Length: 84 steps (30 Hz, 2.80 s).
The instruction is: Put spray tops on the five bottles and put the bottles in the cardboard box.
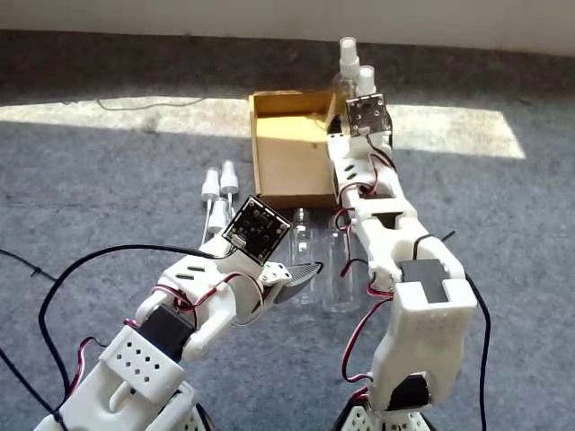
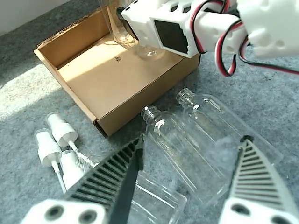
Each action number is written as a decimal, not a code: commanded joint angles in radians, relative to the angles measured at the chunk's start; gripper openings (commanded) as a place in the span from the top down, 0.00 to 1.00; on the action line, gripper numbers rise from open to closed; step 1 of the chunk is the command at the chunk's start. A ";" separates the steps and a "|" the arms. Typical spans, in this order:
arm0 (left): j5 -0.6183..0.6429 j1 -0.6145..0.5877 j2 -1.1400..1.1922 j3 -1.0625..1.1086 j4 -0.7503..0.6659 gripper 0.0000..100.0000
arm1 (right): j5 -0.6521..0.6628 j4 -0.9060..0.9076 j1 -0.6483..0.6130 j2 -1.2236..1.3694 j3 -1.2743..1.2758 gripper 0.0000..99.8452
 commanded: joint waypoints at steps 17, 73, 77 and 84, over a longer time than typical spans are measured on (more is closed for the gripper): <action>0.003 -0.012 -0.007 -0.002 -0.015 0.71 | 0.069 -0.019 0.012 -0.076 -0.018 0.73; 0.003 -0.171 -0.010 -0.038 -0.012 0.71 | 0.066 1.702 -0.108 -0.966 -0.297 0.80; 0.009 -0.444 -0.005 -0.156 -0.011 0.71 | -0.020 1.767 -0.148 -0.911 -0.180 0.80; 0.003 -0.854 -0.001 -0.166 0.210 0.71 | -0.173 1.770 -0.153 -0.625 -0.154 0.80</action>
